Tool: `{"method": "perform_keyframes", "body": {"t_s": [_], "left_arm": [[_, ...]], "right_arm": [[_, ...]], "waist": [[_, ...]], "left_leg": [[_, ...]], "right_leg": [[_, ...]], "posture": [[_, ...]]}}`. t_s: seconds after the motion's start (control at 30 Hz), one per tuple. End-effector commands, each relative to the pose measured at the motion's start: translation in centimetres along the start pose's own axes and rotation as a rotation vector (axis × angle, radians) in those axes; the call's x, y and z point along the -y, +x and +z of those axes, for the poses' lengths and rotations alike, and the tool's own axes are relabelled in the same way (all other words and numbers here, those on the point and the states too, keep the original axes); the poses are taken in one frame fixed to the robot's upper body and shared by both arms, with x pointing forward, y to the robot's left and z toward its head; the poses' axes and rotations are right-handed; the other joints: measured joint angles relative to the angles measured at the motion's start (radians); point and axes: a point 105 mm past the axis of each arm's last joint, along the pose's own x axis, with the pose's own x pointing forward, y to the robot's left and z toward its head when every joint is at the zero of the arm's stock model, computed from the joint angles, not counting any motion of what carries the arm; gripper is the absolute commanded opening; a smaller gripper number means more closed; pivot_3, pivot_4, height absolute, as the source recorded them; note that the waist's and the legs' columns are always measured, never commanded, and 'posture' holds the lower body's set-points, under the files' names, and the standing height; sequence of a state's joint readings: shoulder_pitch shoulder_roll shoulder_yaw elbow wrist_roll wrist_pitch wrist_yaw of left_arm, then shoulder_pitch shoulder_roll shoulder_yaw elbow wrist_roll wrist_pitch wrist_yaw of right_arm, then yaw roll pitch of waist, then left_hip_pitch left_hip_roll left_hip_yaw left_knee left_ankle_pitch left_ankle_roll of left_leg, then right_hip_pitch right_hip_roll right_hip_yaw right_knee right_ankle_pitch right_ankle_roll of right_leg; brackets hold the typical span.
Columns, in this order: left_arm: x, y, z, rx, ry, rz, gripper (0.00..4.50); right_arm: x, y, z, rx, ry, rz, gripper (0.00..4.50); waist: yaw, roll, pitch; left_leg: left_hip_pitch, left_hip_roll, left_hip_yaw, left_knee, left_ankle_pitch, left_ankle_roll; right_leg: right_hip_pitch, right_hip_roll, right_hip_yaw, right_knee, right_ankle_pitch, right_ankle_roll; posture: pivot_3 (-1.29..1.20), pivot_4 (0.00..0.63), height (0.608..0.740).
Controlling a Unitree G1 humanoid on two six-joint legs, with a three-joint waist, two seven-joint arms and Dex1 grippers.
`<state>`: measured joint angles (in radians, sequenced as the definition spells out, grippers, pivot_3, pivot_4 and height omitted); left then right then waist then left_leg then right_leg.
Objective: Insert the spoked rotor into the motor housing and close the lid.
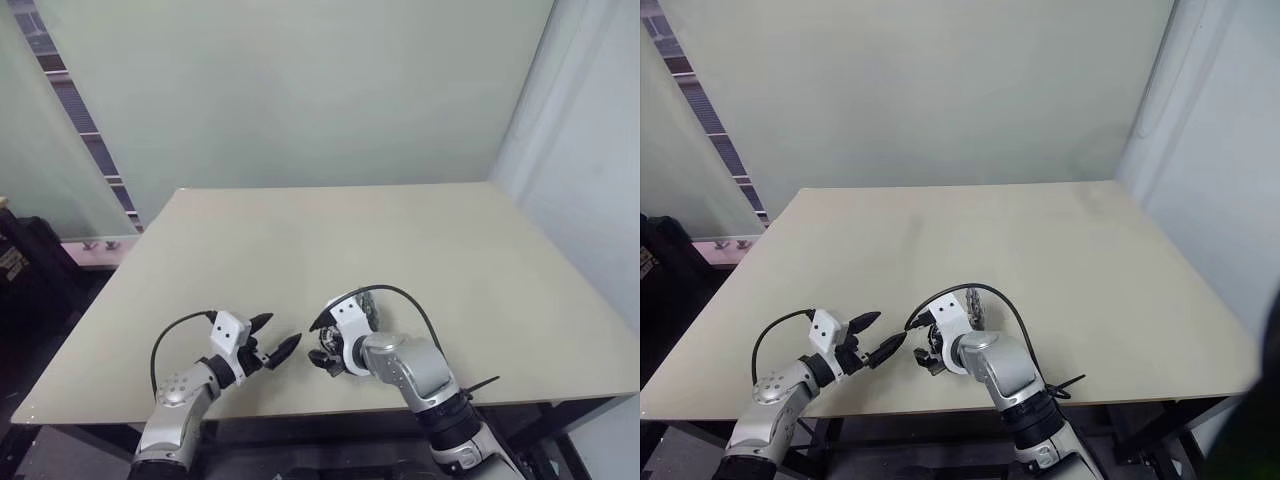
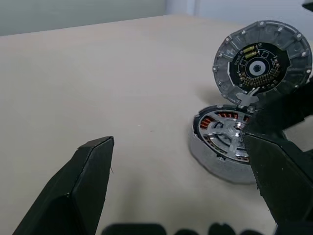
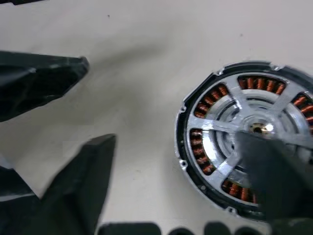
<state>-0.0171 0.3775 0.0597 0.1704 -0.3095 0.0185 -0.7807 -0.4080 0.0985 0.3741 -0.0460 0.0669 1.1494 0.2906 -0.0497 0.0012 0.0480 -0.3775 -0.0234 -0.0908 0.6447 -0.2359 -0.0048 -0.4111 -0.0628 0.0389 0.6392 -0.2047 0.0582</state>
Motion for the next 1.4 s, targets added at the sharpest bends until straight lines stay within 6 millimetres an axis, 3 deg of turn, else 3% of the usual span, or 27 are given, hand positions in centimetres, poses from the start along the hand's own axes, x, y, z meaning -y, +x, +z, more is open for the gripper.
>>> {"method": "perform_keyframes", "body": {"t_s": [0.03, 0.33, 0.5, 0.7, 0.83, 0.97, 1.13, 1.27, 1.4], "left_arm": [[0.0, 0.5, 1.6, 0.042, 0.041, -0.019, 4.5], [0.2, 0.8, 1.5, 0.037, 0.039, -0.038, 4.5], [0.5, 0.9, 1.4, 0.031, 0.035, -0.057, 4.5], [0.6, 1.1, 1.5, 0.024, 0.036, -0.077, 4.5], [0.9, 1.4, 1.9, 0.027, 0.046, -0.1, 4.5], [1.0, 1.5, 2.2, 0.03, 0.053, -0.111, 4.5], [0.9, 1.4, 2.2, 0.027, 0.06, -0.115, 4.5], [0.8, 1.3, 2.2, 0.026, 0.064, -0.114, 4.5], [0.7, 1.2, 2.2, 0.025, 0.067, -0.112, 4.5]], "right_arm": [[-0.4, -1.2, 1.6, 0.071, -0.023, 0.015, 4.48], [-0.7, -3.5, 2.8, 0.125, -0.061, 0.045, 4.48], [0.5, -6.2, 6.8, 0.339, -0.126, 0.014, 4.48], [3.6, -9.1, 10.7, 0.535, -0.158, -0.077, 4.48], [8.3, -10.9, 11.9, 0.581, -0.262, -0.334, 4.48], [12.4, -11.7, 11.1, 0.518, -0.343, -0.534, 4.48], [14.5, -10.3, 8.0, 0.37, -0.37, -0.554, 4.48], [13.0, -8.3, 5.9, 0.286, -0.372, -0.449, 4.48], [9.4, -6.2, 4.6, 0.235, -0.357, -0.272, 4.48]], "waist": [[0.0, 0.0, 0.0], [0.0, 0.0, 0.0], [0.0, 0.0, 0.0], [0.0, 0.0, 0.0], [0.0, 0.0, 0.001], [0.0, 0.0, 0.001], [-0.001, 0.0, 0.001], [0.0, 0.0, 0.001], [0.0, 0.0, 0.001]], "left_leg": [[0.0, 0.0, 0.0, 0.0, 0.0, 0.0], [-0.001, 0.0, 0.0, -0.001, 0.0, 0.001], [-0.001, 0.0, 0.0, -0.001, 0.0, 0.0], [-0.001, 0.0, 0.0, -0.001, -0.001, -0.002], [-0.002, 0.0, 0.0, -0.002, 0.0, 0.001], [-0.002, -0.001, 0.001, -0.002, 0.0, 0.001], [-0.002, 0.0, 0.002, -0.006, 0.001, 0.002], [-0.002, 0.0, 0.002, -0.01, 0.001, 0.002], [-0.002, 0.0, 0.002, -0.011, 0.001, 0.002]], "right_leg": [[0.0, 0.0, 0.0, 0.0, 0.0, 0.0], [-0.001, 0.0, 0.0, 0.0, 0.0, 0.0], [-0.001, 0.0, 0.0, -0.001, 0.0, 0.0], [-0.001, -0.001, -0.001, -0.003, 0.0, 0.0], [0.0, -0.001, -0.001, -0.003, 0.0, 0.0], [0.0, -0.002, -0.001, -0.005, 0.0, 0.0], [0.001, -0.001, -0.001, -0.01, 0.0, 0.0], [0.001, -0.001, -0.001, -0.013, 0.0, 0.0], [0.001, -0.001, 0.0, -0.014, 0.001, 0.002]], "posture": [[0.0, 0.0, 0.74], [0.0, 0.0, 0.74], [0.0, 0.0, 0.74], [0.0, 0.0, 0.74], [0.0, 0.0, 0.74], [0.0, 0.0, 0.74], [0.0, 0.0, 0.74], [0.0, 0.0, 0.74], [0.0, 0.0, 0.74]]}}
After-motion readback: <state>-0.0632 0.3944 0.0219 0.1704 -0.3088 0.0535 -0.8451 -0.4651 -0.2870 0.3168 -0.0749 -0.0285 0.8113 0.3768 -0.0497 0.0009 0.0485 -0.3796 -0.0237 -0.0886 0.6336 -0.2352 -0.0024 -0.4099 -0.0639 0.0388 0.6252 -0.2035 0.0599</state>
